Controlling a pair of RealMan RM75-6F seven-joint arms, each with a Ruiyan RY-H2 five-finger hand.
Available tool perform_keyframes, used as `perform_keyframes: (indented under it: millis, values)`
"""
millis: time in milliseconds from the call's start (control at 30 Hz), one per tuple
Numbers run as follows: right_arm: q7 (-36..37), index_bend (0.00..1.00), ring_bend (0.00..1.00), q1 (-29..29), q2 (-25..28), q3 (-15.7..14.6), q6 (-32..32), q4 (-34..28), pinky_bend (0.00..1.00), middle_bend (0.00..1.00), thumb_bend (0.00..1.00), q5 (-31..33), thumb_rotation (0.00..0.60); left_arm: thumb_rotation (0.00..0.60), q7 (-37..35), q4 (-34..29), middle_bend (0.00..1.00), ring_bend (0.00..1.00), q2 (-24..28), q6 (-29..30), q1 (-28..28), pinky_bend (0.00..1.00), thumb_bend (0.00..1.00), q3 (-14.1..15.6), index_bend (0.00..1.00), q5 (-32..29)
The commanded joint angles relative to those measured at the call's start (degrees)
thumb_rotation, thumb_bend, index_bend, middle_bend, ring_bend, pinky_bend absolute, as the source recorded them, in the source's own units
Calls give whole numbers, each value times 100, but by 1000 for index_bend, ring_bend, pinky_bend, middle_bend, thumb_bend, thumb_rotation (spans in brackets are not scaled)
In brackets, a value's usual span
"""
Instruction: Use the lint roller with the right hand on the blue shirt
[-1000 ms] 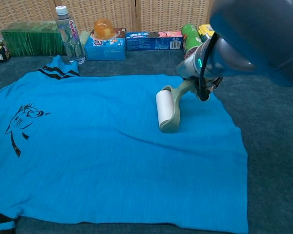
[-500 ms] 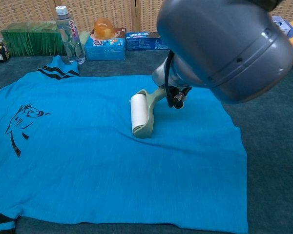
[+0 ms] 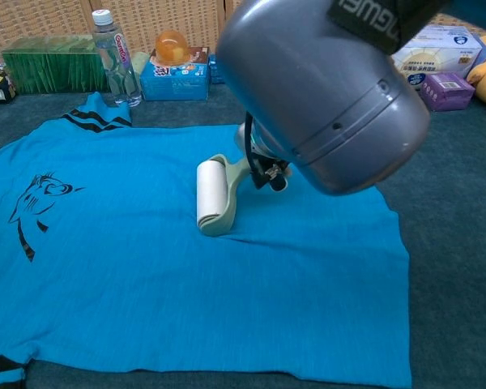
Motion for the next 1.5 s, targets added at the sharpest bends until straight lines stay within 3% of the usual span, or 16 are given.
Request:
perform_keyframes:
  millis: [33, 900, 1267, 1500]
  values:
    - [-143, 974, 912, -159, 142, -75, 98, -134, 1000, 806, 1000, -36, 600, 600, 23, 4, 0, 0, -16, -50, -39, 18, 82, -13, 0, 1]
    - [-788, 974, 921, -1168, 1424, -839, 396, -962, 1000, 806, 1000, -649, 600, 600, 450, -184, 0, 0, -61, -346, -401, 18, 82, -140, 0, -92]
    - [-643, 974, 921, -1520, 2104, -985, 189, -1292, 1000, 806, 1000, -967, 600, 600, 553, -239, 0, 0, -52, -361, -472, 18, 82, -161, 0, -162]
    - [-290, 975, 921, -1687, 2913, -918, -471, -1741, 1000, 806, 1000, -1292, 600, 600, 527, -240, 0, 0, -28, -356, -469, 18, 82, -151, 0, -181]
